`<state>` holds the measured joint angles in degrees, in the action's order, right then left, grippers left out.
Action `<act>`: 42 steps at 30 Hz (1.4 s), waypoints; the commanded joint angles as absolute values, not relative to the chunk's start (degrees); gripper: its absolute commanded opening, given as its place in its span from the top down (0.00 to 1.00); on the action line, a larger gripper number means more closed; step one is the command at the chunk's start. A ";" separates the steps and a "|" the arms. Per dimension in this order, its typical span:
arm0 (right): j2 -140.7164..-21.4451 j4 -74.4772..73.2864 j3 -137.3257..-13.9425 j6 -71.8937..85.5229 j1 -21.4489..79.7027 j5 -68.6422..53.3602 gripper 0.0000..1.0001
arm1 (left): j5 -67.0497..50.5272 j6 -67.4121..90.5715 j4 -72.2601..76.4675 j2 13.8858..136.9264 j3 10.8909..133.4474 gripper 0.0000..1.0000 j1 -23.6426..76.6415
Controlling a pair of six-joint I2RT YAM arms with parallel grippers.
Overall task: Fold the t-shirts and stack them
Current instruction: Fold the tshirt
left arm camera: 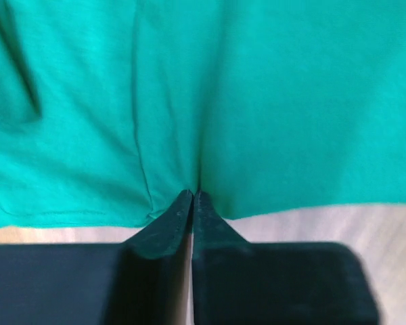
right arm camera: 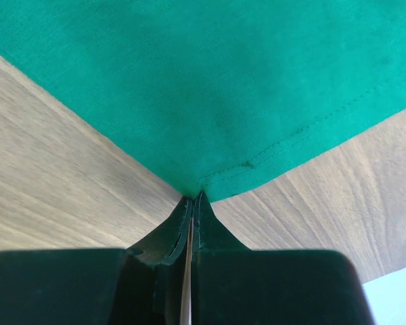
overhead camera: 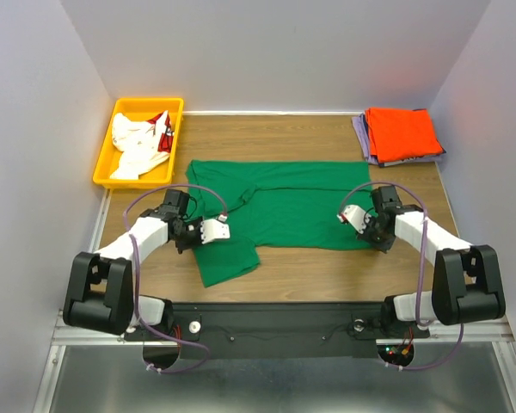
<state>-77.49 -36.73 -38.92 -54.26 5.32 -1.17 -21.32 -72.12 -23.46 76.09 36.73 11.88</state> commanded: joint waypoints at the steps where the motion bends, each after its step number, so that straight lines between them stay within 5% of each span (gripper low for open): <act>1: -73.85 -38.40 -38.67 -54.93 5.27 -0.44 0.99 | -22.75 -74.00 -34.79 70.59 37.70 0.99 11.78; 12: -68.02 -44.12 -41.21 -56.60 5.19 -0.35 0.99 | -24.69 -71.37 -41.84 62.22 40.25 1.00 11.17; 42: -105.20 -41.84 -75.49 -58.10 1.58 -3.69 0.99 | -34.89 -66.62 -41.22 95.53 73.38 1.00 1.05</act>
<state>-102.72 -43.66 -72.07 -58.67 2.13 -3.09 -33.47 -69.17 -41.98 93.54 69.91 1.37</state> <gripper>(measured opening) 0.021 0.017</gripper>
